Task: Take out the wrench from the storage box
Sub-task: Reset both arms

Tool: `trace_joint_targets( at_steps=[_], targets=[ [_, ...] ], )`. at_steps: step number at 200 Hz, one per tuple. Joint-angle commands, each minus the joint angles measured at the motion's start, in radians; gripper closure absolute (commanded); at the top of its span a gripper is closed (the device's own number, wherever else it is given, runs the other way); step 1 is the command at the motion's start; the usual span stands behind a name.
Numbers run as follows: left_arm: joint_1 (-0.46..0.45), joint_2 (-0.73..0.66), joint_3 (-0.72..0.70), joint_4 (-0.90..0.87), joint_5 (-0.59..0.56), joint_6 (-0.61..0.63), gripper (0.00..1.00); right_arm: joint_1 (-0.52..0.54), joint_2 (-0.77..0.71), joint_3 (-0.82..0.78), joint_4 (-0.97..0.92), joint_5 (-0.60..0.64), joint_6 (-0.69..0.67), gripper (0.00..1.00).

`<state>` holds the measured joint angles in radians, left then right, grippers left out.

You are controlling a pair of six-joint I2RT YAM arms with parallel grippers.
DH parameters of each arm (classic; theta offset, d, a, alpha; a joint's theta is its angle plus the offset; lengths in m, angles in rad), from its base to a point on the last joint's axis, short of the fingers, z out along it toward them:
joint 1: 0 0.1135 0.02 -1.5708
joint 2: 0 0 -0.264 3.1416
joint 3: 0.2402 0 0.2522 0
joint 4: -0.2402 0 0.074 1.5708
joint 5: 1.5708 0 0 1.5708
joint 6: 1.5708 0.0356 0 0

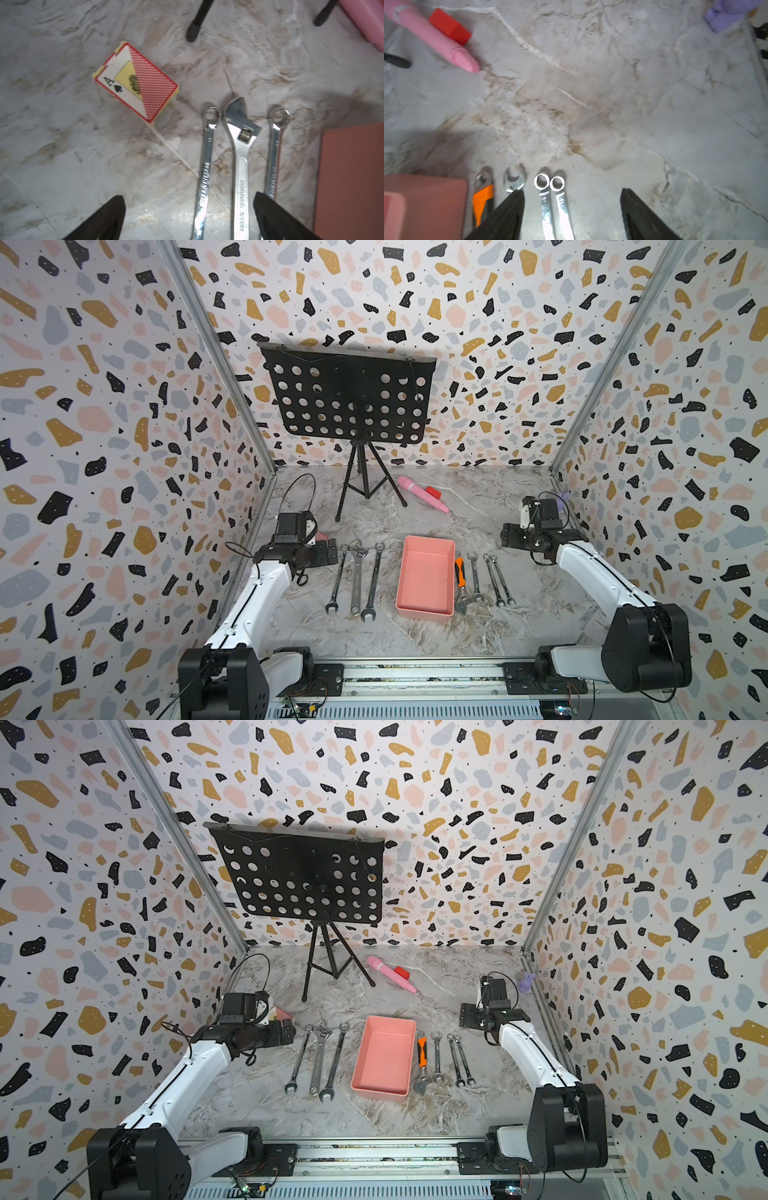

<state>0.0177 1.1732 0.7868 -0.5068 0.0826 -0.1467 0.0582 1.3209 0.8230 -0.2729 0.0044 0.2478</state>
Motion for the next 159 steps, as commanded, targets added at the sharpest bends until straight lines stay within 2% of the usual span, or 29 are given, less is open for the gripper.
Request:
trace_joint_targets(
  at_steps=[1, 19, 34, 44, 65, 87, 159],
  targets=[
    [0.014, 0.037, 0.013, 0.267, -0.108, 0.028, 0.0, -0.062, -0.019, -0.125, 0.362, 0.077, -0.037, 0.14],
    [0.014, 0.095, -0.017, 0.42, -0.171, 0.001, 0.0, -0.094, 0.002, -0.207, 0.56, 0.126, -0.074, 0.05],
    [0.014, 0.126, -0.076, 0.567, -0.174, 0.001, 0.0, -0.106, 0.037, -0.246, 0.664, 0.188, -0.103, 0.0],
    [0.015, 0.142, -0.121, 0.661, -0.19, 0.013, 0.0, -0.13, 0.05, -0.231, 0.621, 0.185, -0.096, 0.0],
    [0.014, 0.152, -0.168, 0.78, -0.221, 0.029, 0.0, -0.154, 0.054, -0.283, 0.698, 0.162, -0.074, 0.0],
    [0.014, 0.188, -0.111, 0.74, -0.186, 0.054, 0.0, -0.156, 0.087, -0.32, 0.766, 0.152, -0.073, 0.0],
    [0.014, 0.185, -0.131, 0.756, -0.122, 0.06, 0.0, -0.157, 0.076, -0.325, 0.78, 0.108, -0.099, 0.0]
  ],
)
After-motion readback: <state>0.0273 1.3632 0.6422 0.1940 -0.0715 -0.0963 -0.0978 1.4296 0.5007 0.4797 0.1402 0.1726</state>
